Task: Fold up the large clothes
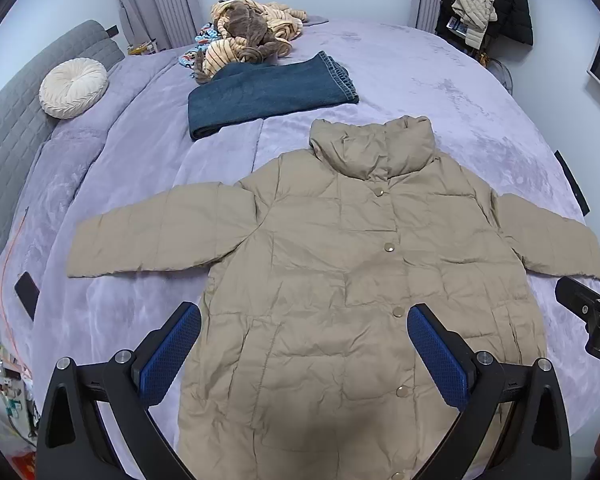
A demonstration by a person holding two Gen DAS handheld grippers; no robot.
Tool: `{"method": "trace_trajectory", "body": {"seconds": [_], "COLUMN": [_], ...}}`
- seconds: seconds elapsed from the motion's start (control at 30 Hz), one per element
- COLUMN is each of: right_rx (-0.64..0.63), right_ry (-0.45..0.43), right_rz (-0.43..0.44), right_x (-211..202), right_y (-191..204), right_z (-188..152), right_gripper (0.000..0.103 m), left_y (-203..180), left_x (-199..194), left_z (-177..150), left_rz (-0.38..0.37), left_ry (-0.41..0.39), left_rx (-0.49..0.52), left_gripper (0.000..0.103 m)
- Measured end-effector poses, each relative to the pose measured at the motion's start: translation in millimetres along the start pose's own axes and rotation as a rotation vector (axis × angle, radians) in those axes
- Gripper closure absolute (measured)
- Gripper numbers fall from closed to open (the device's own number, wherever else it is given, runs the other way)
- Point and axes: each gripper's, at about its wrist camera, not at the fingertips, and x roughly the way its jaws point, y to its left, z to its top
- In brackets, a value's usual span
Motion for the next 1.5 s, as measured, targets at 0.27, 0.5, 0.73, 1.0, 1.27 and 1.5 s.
{"method": "trace_trajectory", "body": {"seconds": [0.27,0.5,0.73,1.0,1.27,1.5], "right_rx": [-0.003,-0.006,-0.005,-0.006,-0.008,-0.007], "right_ry": [0.0,-0.002,-0.002,-0.002,-0.004,-0.003], "right_rz": [0.002,0.001,-0.001,-0.002,-0.004,-0.003], "right_x": [0.1,0.1,0.1,0.0,0.4,0.3], "right_y": [0.9,2.0,2.8,3.0,3.6,3.7], "right_z": [0.7,1.1,1.3,1.9,2.8,3.0], "right_gripper": [0.0,0.0,0.0,0.0,0.0,0.0], "left_y": [-0.1,1.2,3.6,4.5,4.3,3.9], "left_x": [-0.3,-1.2,-1.8,-1.8,-1.7,-1.6], "left_z": [0.0,0.3,0.3,1.0,0.7,0.6], "left_rz": [0.004,0.004,0.007,0.01,0.01,0.01], "left_ry": [-0.001,-0.003,-0.001,0.0,0.0,0.0], "left_rx": [0.001,0.001,-0.002,-0.003,-0.003,-0.003], "left_gripper": [0.0,0.0,0.0,0.0,0.0,0.0]}}
